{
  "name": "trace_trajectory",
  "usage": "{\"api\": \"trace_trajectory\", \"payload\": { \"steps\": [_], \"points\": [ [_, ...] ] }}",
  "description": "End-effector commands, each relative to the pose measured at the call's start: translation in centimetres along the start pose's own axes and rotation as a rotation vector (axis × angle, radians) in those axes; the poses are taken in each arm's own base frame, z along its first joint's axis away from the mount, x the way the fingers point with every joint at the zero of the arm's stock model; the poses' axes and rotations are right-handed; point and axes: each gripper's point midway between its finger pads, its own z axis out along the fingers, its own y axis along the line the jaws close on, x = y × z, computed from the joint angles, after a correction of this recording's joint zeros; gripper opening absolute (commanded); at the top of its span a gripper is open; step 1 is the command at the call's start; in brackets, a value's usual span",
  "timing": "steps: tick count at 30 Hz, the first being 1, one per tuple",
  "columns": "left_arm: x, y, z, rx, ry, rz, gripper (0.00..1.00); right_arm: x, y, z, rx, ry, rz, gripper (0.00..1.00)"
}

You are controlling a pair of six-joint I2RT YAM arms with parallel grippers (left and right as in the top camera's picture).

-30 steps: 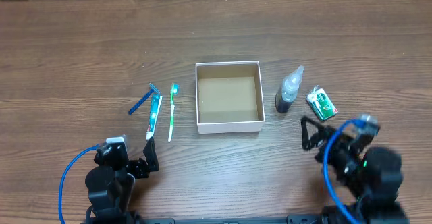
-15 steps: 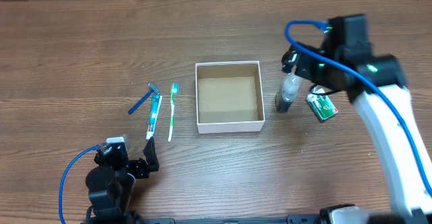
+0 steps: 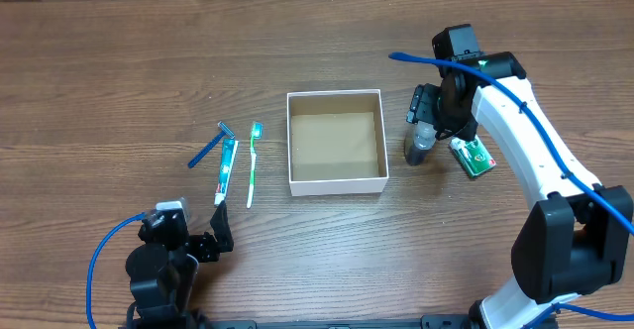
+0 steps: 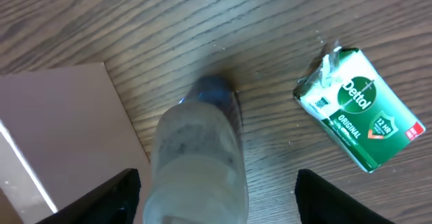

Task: Pack container
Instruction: 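Reach the right gripper to the clear pump soap bottle and grasp it, then carry the soap bottle with the right gripper into the box and release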

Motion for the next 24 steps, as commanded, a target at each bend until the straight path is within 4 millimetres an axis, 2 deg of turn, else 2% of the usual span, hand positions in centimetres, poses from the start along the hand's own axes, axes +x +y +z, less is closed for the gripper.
{"api": "trace_trajectory", "payload": {
  "steps": [1, 2, 4, 8, 11, 14, 15, 20, 22, 23, 24],
  "points": [
    [0.0, -0.4, 0.0, 0.02, -0.003, -0.007, 1.0, 0.1, 0.6, -0.5, -0.032, 0.004, 0.002, 0.58],
    [0.0, -0.4, 0.0, 0.02, -0.003, -0.007, 1.0, 0.2, 0.7, -0.5, -0.039, 0.009, 0.002, 0.47],
    [0.0, -0.4, 0.0, 0.02, -0.003, -0.007, 1.0, 0.3, 0.7, -0.5, -0.037, 0.014, 0.002, 0.45],
    [0.0, -0.4, 0.0, 0.02, -0.003, -0.007, 1.0, 0.6, 0.5, -0.5, -0.029, 0.027, 0.002, 0.33],
    [0.0, -0.4, 0.0, 0.02, -0.003, -0.007, 1.0, 0.7, 0.4, -0.9, -0.029, 0.025, 0.002, 0.33],
    [0.0, -0.4, 0.0, 0.02, -0.003, -0.007, 1.0, 0.5, 0.5, -2.9, -0.049, -0.012, -0.002, 0.32],
    [0.0, -0.4, 0.0, 0.02, -0.003, -0.007, 1.0, 0.4, 0.5, -3.9, -0.059, -0.028, -0.003, 0.32],
    [0.0, -0.4, 0.0, 0.02, -0.003, -0.007, 1.0, 0.9, 1.7, -12.9, -0.156, -0.177, -0.045, 0.27],
    [0.0, -0.4, 0.0, 0.02, -0.003, -0.007, 1.0, 1.8, 2.8, -15.9, -0.208, -0.238, -0.087, 0.27],
    [0.0, -0.4, 0.0, 0.02, -0.003, -0.007, 1.0, 2.7, 4.0, -17.6, -0.251, -0.276, -0.128, 0.27],
    [0.0, -0.4, 0.0, 0.02, -0.003, -0.007, 1.0, 3.2, 4.8, -18.2, -0.273, -0.292, -0.154, 0.27]
  ]
}}
